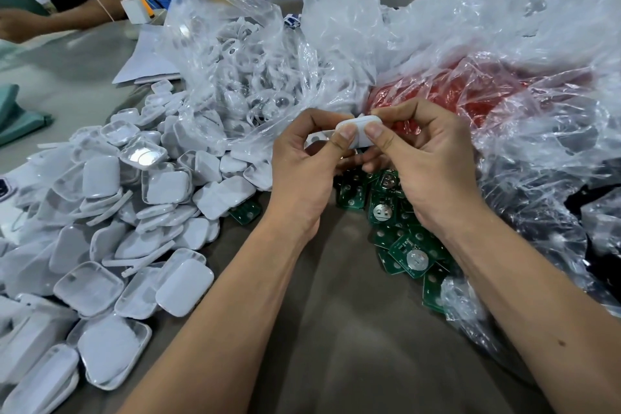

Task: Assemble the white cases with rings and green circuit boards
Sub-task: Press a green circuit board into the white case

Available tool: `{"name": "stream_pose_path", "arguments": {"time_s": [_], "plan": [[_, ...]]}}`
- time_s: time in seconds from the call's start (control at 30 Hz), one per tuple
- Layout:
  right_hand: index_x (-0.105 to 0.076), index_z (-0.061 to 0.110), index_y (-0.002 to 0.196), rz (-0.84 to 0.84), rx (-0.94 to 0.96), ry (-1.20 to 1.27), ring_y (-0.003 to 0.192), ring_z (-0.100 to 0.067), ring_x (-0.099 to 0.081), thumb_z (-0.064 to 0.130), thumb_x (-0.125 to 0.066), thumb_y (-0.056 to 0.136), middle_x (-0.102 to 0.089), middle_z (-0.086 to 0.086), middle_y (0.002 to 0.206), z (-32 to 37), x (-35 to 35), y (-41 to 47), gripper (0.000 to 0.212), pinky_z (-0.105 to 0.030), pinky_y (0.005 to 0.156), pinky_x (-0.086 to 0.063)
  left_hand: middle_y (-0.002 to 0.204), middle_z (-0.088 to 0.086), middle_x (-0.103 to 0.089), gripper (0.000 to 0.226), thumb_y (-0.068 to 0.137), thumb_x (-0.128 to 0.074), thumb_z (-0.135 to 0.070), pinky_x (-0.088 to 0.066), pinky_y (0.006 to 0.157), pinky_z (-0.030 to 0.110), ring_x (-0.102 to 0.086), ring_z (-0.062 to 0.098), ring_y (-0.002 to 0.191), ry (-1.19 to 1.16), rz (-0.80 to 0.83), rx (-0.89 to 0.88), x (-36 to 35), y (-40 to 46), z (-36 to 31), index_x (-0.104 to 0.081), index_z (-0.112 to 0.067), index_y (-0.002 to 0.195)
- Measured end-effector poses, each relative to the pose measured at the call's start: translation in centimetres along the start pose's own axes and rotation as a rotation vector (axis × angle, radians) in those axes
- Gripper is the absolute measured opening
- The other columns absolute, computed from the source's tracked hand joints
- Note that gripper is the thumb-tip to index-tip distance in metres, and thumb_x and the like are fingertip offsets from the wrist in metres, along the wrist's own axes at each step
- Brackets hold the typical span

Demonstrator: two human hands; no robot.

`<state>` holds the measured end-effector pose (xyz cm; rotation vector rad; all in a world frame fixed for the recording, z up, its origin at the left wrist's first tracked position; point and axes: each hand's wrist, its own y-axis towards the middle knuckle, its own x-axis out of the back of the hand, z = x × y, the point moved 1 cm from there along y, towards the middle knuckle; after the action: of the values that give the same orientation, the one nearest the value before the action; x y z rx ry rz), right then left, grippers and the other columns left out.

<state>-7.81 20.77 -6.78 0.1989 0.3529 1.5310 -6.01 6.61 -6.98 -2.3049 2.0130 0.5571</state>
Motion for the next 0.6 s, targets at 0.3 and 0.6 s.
{"name": "stream_pose_path", "arguments": {"time_s": [0.3,0.6], "plan": [[-0.069,0.006,0.09,0.051,0.046,0.052,0.056,-0.023,-0.069,-0.001,-0.075,0.09,-0.076,-0.01,0.079,0.21,-0.17,-0.18,0.01,-0.032,0.054,-0.059,0.091,0.011,-0.072,0.012,0.09,-0.069,0.008,-0.063,0.077,0.049,-0.07,0.035,0.086,-0.013,0.032,-0.103,0.43,0.01,-0.23,-0.065,-0.003,0.088],[-0.065,0.007,0.088,0.119,0.011,0.099,0.055,-0.019,-0.069,-0.002,-0.073,0.092,-0.072,-0.011,0.081,0.18,-0.05,-0.33,0.013,-0.03,0.05,-0.059,0.086,-0.001,-0.07,0.013,0.092,-0.066,0.01,-0.061,0.064,0.033,-0.069,0.021,0.076,0.028,0.042,-0.14,0.31,-0.09,-0.35,-0.063,-0.002,0.089]]}}
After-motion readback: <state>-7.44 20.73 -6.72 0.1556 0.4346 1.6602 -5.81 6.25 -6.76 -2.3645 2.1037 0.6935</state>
